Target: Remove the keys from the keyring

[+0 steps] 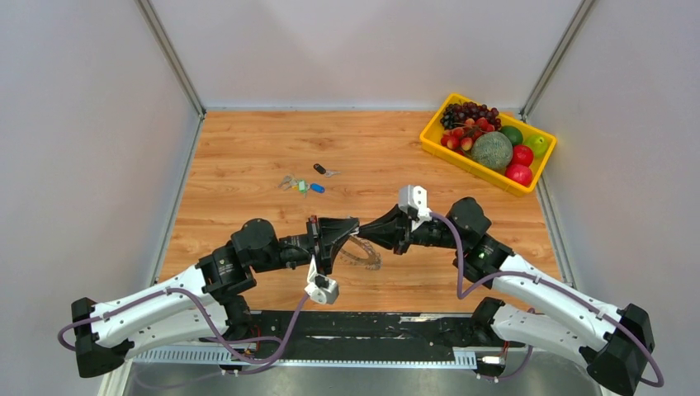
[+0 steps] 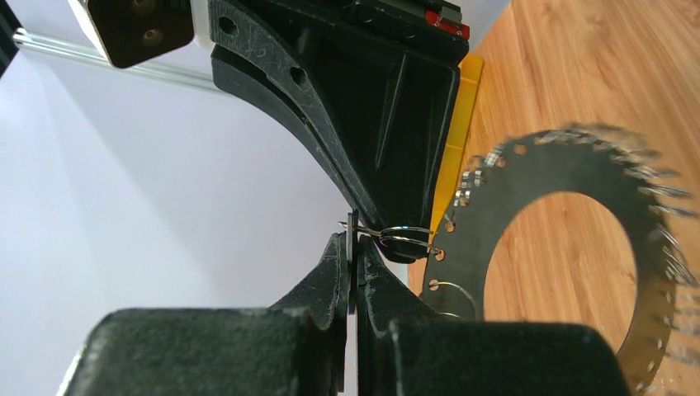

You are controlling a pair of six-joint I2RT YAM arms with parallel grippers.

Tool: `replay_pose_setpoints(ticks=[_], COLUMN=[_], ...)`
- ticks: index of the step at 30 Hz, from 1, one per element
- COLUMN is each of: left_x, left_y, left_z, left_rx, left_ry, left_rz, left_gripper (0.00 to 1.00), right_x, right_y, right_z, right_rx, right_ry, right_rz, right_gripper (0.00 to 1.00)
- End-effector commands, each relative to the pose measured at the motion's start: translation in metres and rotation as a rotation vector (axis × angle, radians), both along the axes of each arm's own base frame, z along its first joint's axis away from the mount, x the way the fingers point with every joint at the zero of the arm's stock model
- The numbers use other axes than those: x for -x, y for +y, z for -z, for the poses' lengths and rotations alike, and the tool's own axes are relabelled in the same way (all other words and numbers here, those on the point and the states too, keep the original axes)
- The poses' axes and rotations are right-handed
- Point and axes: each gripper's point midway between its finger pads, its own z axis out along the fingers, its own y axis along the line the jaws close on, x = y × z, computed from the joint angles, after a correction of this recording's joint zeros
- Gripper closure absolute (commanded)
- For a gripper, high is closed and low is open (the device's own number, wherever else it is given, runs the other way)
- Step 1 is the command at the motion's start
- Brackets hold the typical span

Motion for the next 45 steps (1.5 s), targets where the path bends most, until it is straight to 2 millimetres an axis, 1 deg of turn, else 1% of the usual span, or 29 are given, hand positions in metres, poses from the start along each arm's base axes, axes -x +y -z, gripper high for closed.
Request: replay_pose_setpoints(ticks=[1, 4, 6, 8, 10, 12, 15, 17, 18, 20, 23, 27, 28, 30, 32, 35, 38, 40, 45], left_x=[0.006, 0.005, 0.005, 0.004, 0.004, 0.004, 0.005, 0.008, 0.008, 0.011, 0.014, 0.013, 0.013, 0.013, 0.013, 0.011, 0.012, 0.013, 0.014], left_y=[0.007, 0.01, 0.009, 0.008, 0.006, 0.005, 0.002, -0.003, -0.005, -0.009, -0.015, -0.023, -0.026, -0.026, -0.024, -0.02, -0.019, -0.019, -0.015], left_z=[-0.049, -0.052, -0.051, -0.048, -0.046, -0.044, -0.04, -0.035, -0.032, -0.028, -0.021, -0.007, -0.004, -0.004, -0.01, -0.015, -0.017, -0.019, -0.025], left_rx=[0.138, 0.153, 0.15, 0.139, 0.133, 0.126, 0.112, 0.098, 0.09, 0.08, 0.062, 0.023, 0.013, 0.02, 0.043, 0.06, 0.06, 0.064, 0.079], left_ry=[-0.066, -0.073, -0.073, -0.072, -0.07, -0.07, -0.061, -0.051, -0.045, -0.032, -0.013, 0.01, 0.016, 0.034, 0.036, 0.025, 0.018, 0.016, 0.007], left_rz=[0.012, -0.002, -0.002, -0.001, 0.001, 0.003, 0.019, 0.042, 0.048, 0.069, 0.094, 0.101, 0.103, 0.101, 0.095, 0.077, 0.081, 0.085, 0.084], left_gripper=[1.0, 1.0, 1.0, 1.0, 1.0, 1.0, 1.0, 1.0, 1.0, 1.0, 1.0, 1.0, 1.0, 1.0, 1.0, 1.0, 1.0, 1.0, 1.0], right_x=[0.005, 0.002, -0.001, -0.005, -0.016, -0.032, -0.061, -0.074, -0.076, -0.075, -0.076, -0.078, -0.078, -0.084, -0.084, -0.069, -0.053, -0.047, -0.033], right_y=[-0.001, -0.004, -0.005, -0.005, -0.007, -0.011, -0.021, -0.027, -0.029, -0.032, -0.03, -0.029, -0.031, -0.037, -0.044, -0.051, -0.053, -0.053, -0.054], right_z=[-0.016, -0.017, -0.024, -0.031, -0.035, -0.035, -0.022, -0.007, -0.004, 0.0, 0.007, 0.01, 0.009, 0.006, -0.002, -0.019, -0.02, -0.017, -0.006], right_rx=[-0.033, -0.048, -0.072, -0.1, -0.129, -0.165, -0.231, -0.273, -0.31, -0.384, -0.394, -0.356, -0.343, -0.329, -0.311, -0.279, -0.212, -0.174, -0.109], right_ry=[0.004, 0.056, 0.117, 0.221, 0.33, 0.473, 0.763, 0.979, 1.07, 1.187, 1.285, 1.268, 1.24, 1.139, 0.983, 0.712, 0.537, 0.47, 0.33], right_rz=[-0.017, 0.021, 0.047, 0.07, 0.118, 0.187, 0.279, 0.288, 0.255, 0.193, 0.188, 0.224, 0.246, 0.315, 0.355, 0.309, 0.258, 0.237, 0.2], right_gripper=[1.0, 1.0, 1.0, 1.0, 1.0, 1.0, 1.0, 1.0, 1.0, 1.0, 1.0, 1.0, 1.0, 0.99, 0.85, 0.7, 0.57, 0.53, 0.51])
